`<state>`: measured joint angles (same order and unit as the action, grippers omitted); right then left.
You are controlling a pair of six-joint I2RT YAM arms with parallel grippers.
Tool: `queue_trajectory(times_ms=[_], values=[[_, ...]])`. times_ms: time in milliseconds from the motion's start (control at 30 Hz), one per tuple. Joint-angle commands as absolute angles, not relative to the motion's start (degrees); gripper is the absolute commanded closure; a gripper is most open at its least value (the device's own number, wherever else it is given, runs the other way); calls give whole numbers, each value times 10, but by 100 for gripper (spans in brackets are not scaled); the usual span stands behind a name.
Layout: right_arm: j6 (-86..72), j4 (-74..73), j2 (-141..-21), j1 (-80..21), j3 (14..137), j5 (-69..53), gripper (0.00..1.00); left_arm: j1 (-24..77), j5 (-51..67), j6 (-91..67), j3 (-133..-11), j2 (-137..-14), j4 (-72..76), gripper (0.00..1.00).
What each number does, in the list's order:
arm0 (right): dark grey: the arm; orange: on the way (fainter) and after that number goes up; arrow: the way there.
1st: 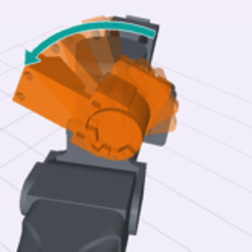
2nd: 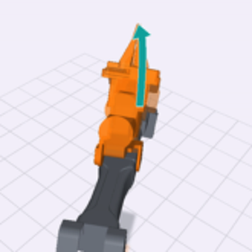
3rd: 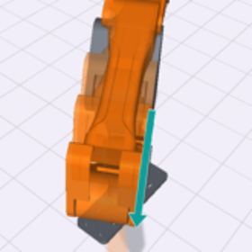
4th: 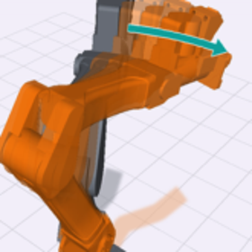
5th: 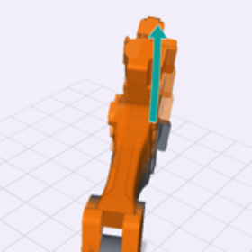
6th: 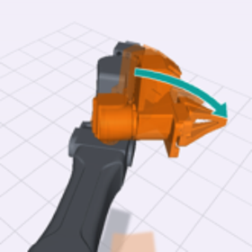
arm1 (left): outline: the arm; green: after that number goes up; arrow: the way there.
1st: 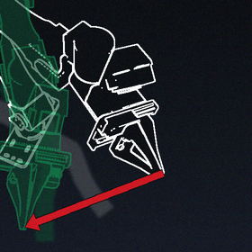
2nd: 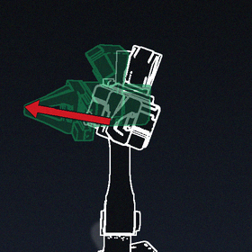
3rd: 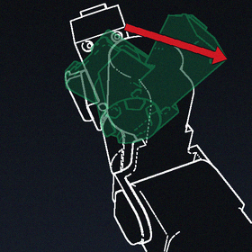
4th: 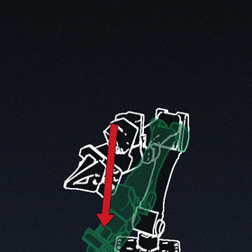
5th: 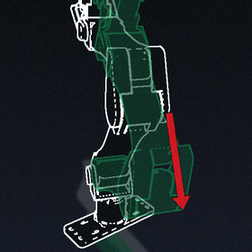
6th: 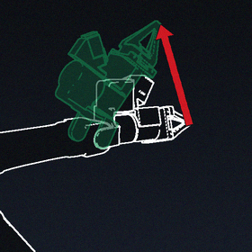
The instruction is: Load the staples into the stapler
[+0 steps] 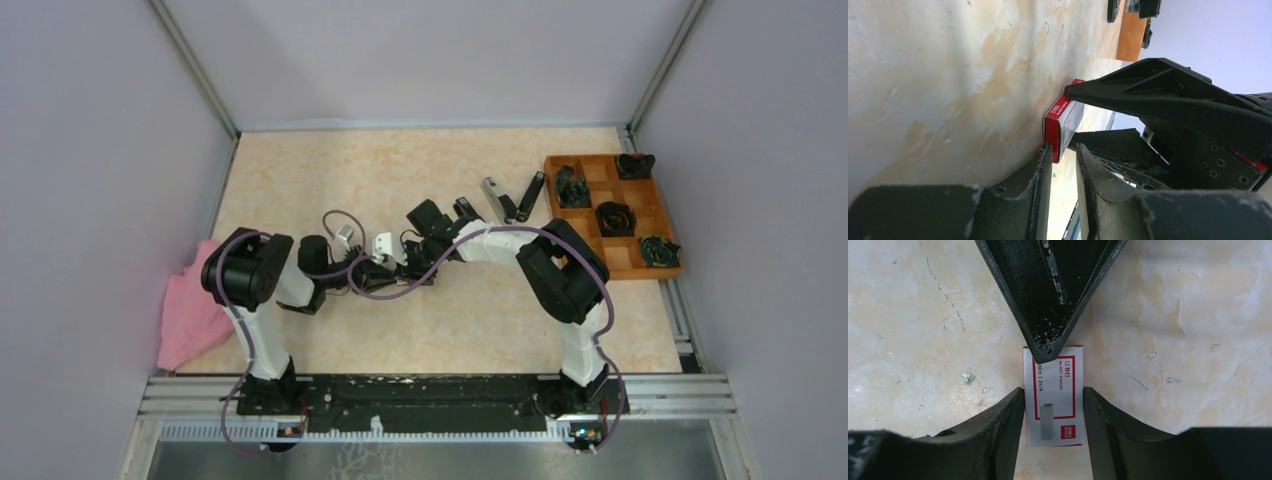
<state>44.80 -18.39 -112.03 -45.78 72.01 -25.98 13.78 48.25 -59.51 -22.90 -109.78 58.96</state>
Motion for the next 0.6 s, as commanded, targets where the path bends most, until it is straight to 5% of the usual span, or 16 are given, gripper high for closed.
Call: queue_trajectory(times_ms=[0,567], values=[[456,-197,-1125,-475,712,-250,53,144,493,-605,-234,-1108,627,70],[453,-190,-1135,-488,727,-269,54,156,493,-652,-236,-1144,693,66]])
